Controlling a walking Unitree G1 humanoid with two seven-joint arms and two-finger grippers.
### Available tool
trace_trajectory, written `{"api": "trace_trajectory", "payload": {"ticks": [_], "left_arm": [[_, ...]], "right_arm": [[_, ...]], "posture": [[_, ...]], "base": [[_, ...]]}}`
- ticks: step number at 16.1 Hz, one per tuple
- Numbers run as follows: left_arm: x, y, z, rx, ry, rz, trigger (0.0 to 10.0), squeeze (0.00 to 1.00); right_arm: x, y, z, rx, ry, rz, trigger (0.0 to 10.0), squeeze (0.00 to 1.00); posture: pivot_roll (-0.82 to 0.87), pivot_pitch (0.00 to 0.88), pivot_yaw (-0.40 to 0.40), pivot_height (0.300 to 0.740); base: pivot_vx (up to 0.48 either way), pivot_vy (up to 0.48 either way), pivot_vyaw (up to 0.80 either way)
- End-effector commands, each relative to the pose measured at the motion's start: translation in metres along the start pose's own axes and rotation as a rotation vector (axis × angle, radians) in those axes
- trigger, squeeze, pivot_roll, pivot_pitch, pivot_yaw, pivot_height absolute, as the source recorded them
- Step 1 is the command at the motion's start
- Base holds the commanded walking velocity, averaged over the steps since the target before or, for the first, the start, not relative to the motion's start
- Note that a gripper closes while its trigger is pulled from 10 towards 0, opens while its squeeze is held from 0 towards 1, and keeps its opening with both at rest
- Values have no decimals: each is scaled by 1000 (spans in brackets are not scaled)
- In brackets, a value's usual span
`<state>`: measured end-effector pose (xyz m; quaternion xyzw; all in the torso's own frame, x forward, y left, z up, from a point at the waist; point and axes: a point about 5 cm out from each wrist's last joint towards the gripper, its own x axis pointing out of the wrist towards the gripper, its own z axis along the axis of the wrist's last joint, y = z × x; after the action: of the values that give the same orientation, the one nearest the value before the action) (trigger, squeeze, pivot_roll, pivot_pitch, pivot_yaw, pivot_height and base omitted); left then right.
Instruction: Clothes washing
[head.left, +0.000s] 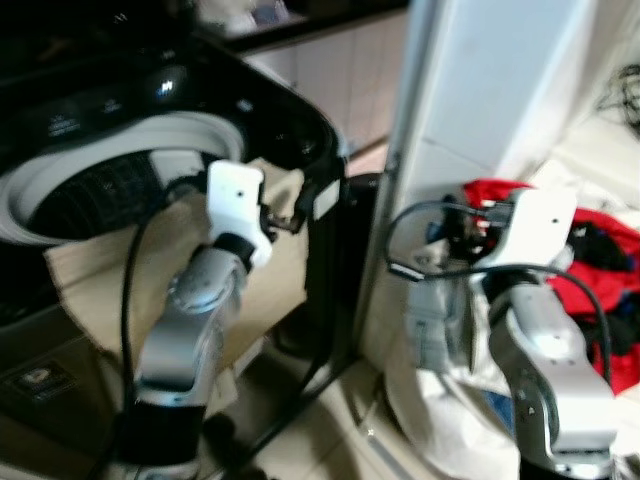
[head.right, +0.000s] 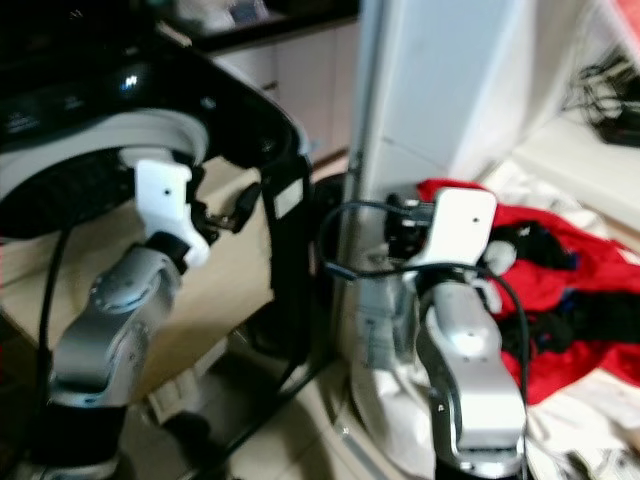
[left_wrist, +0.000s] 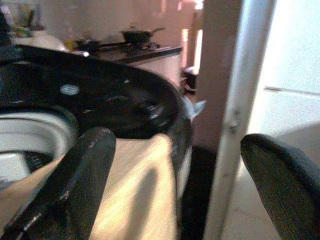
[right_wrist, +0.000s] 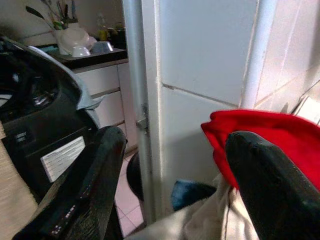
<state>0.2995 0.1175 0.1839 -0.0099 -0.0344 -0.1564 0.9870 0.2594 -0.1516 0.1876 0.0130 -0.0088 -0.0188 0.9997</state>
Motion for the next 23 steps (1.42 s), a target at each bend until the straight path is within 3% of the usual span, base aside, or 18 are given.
{"api": "trace_trajectory", "payload": {"ticks": [1,7,10,12,13,14,15,17,22,23], "left_arm": [[1,-5,3,-10,-10,-25,10000,0],[0,-1,2,-16,-2,6,10000,0],[-1,-1,1,-24,10,1,10000,0],[-1,-5,1,-9,5,-44,10000,0],[-2,-11,4,2,-13,-110,10000,0],[-2,-12,5,5,-18,-132,10000,0],[-3,-15,7,-11,-30,-178,10000,0],[-8,-24,8,46,-38,-342,10000,0],[-21,-28,14,65,-36,-616,10000,0],[-23,-30,13,56,-25,-656,10000,0]], "right_arm": [[-2,-6,3,6,-6,-27,10000,0],[2,-8,9,-42,13,-40,10000,0],[8,-14,10,-102,90,-72,10000,0],[13,-20,9,-43,151,-93,10000,0],[16,-28,8,-48,190,-121,10000,129],[17,-32,8,-65,206,-139,10000,953],[19,-35,8,-60,214,-151,10000,1000],[22,-44,11,-40,234,-232,10000,1000],[31,-54,1,-26,320,-292,10000,1000],[33,-54,-3,-23,351,-288,10000,769]], "posture": [[-100,0,20,740],[-98,0,12,740],[-95,0,3,740],[-100,0,2,740],[-101,0,0,740],[-101,0,0,740],[-101,0,-1,740],[-103,0,-7,740],[-102,0,-2,740],[-101,0,-2,740]], "base": [[0,0,-800],[0,0,-69],[0,0,0],[0,0,0],[0,0,0],[0,0,0],[0,0,0],[0,0,0],[0,0,0],[0,0,0]]}}
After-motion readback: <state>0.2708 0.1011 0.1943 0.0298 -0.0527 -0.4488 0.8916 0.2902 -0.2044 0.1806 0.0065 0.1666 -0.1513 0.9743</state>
